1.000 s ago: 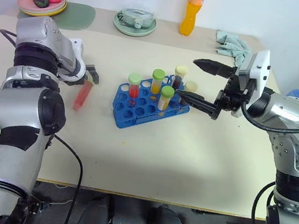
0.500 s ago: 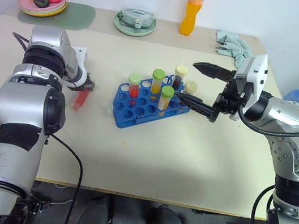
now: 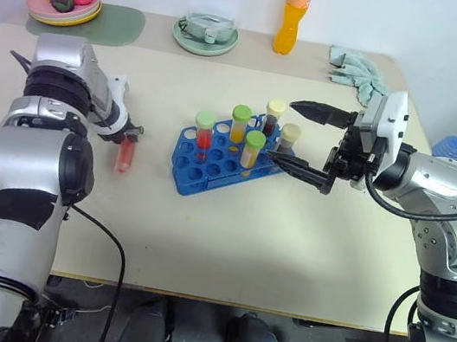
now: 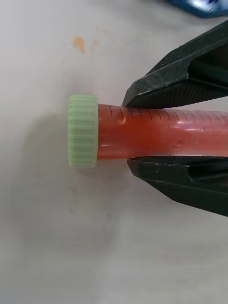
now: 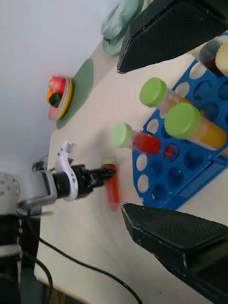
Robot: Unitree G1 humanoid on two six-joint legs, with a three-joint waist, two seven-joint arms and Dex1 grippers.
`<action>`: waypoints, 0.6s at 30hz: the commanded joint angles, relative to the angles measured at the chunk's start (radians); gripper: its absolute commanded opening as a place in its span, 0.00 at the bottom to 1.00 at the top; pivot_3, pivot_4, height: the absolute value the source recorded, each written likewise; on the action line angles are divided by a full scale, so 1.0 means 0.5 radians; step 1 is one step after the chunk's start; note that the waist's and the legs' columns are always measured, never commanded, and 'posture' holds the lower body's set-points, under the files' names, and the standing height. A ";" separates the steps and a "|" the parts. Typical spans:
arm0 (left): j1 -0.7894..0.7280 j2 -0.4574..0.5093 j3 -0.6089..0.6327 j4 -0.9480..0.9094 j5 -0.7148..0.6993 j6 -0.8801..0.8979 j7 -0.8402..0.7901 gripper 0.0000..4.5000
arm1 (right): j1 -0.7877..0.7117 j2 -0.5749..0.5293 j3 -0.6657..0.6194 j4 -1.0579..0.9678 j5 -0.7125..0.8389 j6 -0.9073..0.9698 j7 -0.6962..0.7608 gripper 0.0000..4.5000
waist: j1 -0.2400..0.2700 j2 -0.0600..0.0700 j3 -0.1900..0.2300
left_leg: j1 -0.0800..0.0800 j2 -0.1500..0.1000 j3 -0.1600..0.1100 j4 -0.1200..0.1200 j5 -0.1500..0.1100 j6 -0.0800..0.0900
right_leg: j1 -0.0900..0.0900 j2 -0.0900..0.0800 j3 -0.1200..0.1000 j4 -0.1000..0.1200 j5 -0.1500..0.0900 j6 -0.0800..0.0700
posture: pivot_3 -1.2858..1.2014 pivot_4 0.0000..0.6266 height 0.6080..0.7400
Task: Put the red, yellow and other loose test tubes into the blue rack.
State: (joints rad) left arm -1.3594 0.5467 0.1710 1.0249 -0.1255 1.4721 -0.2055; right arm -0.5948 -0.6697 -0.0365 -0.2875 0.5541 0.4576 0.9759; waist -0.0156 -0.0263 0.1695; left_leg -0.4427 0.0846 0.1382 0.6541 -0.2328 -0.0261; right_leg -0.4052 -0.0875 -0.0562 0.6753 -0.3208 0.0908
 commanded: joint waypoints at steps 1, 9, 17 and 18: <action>0.173 0.064 0.027 -0.552 -0.160 0.259 -0.100 0.17 | 0.003 -0.017 -0.019 -0.026 0.023 -0.062 0.076 1.00 | -0.002 0.000 0.000 | 0.000 0.000 0.000 0.000 0.000 0.000 | 0.000 0.000 0.000 0.001 0.000 0.000 | 0.52 0.24 1.00; 0.803 -0.226 0.994 -2.079 -0.886 0.285 -0.339 0.17 | 0.088 -0.059 0.043 -0.059 0.029 -0.050 0.237 1.00 | 0.009 -0.001 0.001 | -0.003 0.002 -0.006 0.017 0.000 0.001 | 0.000 -0.001 0.001 0.014 0.000 0.000 | 0.52 0.24 1.00; 1.346 -0.493 0.936 -2.918 -1.149 -0.721 -0.706 0.17 | 0.253 -0.089 -0.010 -0.108 -0.007 -0.043 0.145 1.00 | 0.003 0.003 -0.001 | 0.003 0.002 -0.007 0.017 -0.001 0.002 | 0.006 -0.001 0.002 0.015 0.000 0.000 | 0.52 0.24 1.00; 1.413 -0.483 0.847 -2.921 -1.111 -0.861 -0.769 0.17 | 0.294 -0.099 -0.030 -0.131 -0.007 -0.035 0.120 1.00 | 0.007 0.003 -0.001 | 0.003 0.002 -0.007 0.018 -0.001 0.002 | 0.007 -0.001 0.002 0.015 0.000 0.000 | 0.52 0.24 1.00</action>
State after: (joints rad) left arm -0.6619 0.2915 0.6457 -0.3863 -0.6858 1.1870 -0.5362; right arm -0.4629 -0.7060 -0.0115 -0.3054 0.5507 0.4469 1.0561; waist -0.0122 -0.0250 0.1689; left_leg -0.4416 0.0854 0.1349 0.6637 -0.2336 -0.0248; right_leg -0.4013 -0.0880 -0.0553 0.6822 -0.3209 0.0907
